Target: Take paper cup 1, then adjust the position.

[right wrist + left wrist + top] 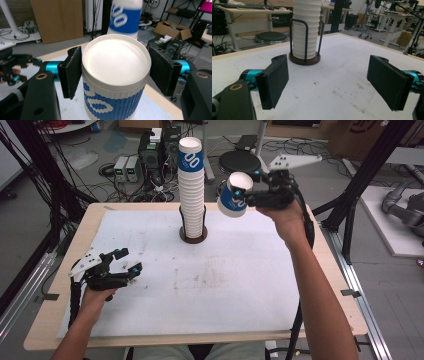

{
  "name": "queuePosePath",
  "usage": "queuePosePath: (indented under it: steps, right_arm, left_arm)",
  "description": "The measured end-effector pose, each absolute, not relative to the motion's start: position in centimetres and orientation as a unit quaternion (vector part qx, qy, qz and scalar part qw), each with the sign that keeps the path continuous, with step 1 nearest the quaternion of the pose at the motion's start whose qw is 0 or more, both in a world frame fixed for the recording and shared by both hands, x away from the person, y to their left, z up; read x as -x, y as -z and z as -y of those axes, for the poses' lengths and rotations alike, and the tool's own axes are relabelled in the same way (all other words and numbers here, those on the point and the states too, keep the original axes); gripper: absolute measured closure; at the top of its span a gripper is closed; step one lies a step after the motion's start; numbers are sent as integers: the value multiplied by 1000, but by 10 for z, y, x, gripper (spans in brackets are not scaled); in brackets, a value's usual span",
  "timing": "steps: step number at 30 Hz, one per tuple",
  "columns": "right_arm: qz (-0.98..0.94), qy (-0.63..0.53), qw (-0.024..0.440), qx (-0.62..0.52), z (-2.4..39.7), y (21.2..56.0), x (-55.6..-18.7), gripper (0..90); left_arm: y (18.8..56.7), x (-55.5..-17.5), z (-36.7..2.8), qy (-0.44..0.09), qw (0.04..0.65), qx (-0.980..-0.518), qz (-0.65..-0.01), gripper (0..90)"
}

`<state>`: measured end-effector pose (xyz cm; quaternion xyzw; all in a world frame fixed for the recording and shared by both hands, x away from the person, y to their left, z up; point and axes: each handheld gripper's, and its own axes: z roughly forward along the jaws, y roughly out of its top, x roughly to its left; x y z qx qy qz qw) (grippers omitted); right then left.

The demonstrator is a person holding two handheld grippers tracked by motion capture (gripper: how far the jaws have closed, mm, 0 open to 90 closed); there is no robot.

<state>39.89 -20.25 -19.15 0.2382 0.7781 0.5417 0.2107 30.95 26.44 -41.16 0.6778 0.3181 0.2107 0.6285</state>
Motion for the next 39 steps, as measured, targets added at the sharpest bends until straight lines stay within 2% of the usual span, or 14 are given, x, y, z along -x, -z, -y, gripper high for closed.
queuePosePath:
  steps: [1, 17, 31, 39]
  right_arm:
    - [-780, -540, 208, -238, 204, 209, -392, 316]
    - [-789, -536, 190, -232, 216, 295, -351, 316]
    - [-797, -535, 177, -218, 214, 322, -335, 316]
    - [-800, -536, 165, -212, 212, 325, -334, 315]
  left_arm:
    - [412, -309, -263, -207, 629, -679, -317, 176]
    - [407, -301, -249, -184, 631, -689, -305, 162]
    - [408, -306, -239, -179, 636, -693, -287, 162]
    - [405, -306, -235, -174, 637, -701, -268, 163]
